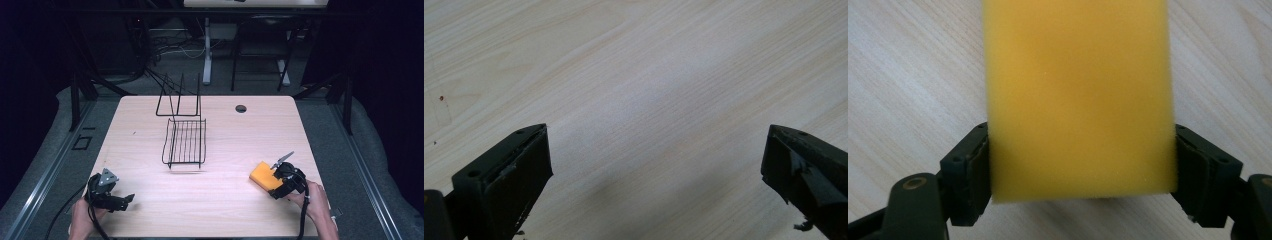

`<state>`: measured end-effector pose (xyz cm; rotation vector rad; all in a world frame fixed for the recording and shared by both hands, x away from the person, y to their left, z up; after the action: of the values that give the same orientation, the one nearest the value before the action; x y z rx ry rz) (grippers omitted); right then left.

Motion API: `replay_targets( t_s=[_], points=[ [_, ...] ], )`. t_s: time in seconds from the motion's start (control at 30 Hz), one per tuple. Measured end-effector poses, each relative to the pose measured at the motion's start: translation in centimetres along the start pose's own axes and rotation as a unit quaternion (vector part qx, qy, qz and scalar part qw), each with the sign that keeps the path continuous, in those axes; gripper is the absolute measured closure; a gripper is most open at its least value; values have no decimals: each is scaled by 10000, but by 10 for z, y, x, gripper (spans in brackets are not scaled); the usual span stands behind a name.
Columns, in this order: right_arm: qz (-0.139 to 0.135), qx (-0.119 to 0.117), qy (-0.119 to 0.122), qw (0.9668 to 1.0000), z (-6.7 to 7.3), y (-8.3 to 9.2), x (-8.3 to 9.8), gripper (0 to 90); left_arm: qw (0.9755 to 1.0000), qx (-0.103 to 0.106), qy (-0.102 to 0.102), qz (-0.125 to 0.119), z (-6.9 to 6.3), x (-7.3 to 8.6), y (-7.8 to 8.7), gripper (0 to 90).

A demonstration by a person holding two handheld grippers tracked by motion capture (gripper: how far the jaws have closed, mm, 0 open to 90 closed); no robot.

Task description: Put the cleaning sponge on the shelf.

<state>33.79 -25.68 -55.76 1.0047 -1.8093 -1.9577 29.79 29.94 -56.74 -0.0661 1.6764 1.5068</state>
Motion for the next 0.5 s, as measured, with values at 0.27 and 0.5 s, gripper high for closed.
replay_targets(
  t_s=[0.27, 0.5],
  points=[
    [-363, -43, -89, 9993, -1, 15, 3, 222, 10000, 3, -20, 1, 0, 0, 0, 0],
    [-401, -11, -33, 9992, 5, 22, 2, 222, 10000, -16, -54, -3, -1, -1, 0, 0]
  ],
)
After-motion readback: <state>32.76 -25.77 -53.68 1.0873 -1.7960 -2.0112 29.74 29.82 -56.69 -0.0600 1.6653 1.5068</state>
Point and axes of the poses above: each handheld gripper's, and its own axes: y roughly backward along the jaws, x roughly out of its underside, z roughly to its left, the point moved 1 cm from there along -y, roughly forward along the jaws, and after that the axes turned 1 degree about z, right-handed, at the moved point
